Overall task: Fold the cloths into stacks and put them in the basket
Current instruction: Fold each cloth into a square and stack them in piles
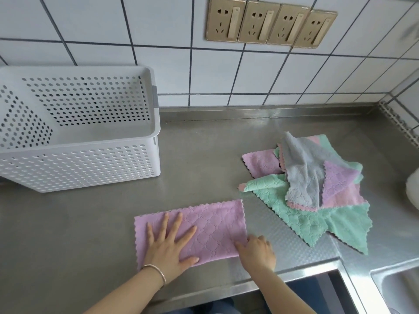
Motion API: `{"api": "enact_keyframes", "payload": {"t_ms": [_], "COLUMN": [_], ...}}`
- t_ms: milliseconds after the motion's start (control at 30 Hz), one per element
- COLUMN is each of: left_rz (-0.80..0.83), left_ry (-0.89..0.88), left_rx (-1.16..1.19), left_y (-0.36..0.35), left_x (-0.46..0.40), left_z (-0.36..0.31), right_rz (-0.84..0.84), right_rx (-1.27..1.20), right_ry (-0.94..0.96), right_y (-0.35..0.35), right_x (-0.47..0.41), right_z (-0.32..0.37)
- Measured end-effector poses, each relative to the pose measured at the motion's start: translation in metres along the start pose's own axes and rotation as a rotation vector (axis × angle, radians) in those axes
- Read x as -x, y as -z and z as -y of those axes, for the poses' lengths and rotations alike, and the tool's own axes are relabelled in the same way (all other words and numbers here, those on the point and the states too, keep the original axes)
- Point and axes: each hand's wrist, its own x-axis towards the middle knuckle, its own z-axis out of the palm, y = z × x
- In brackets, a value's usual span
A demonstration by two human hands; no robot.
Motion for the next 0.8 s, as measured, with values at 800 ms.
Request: {"api": "enact_keyframes", "payload": {"t_ms": [800], "left_rz": [-0.213], "left_ry": [0.528], "left_rx": [1.336], "left_y": [0.083], "left_x": [-0.010], "left_z": [-0.009], "right_rz": [-0.624], "right_rx": [-0.325], "right_ry": [0.905], "right_y": [-0.032], "right_x": [0.069], "right_z": [0.094]}}
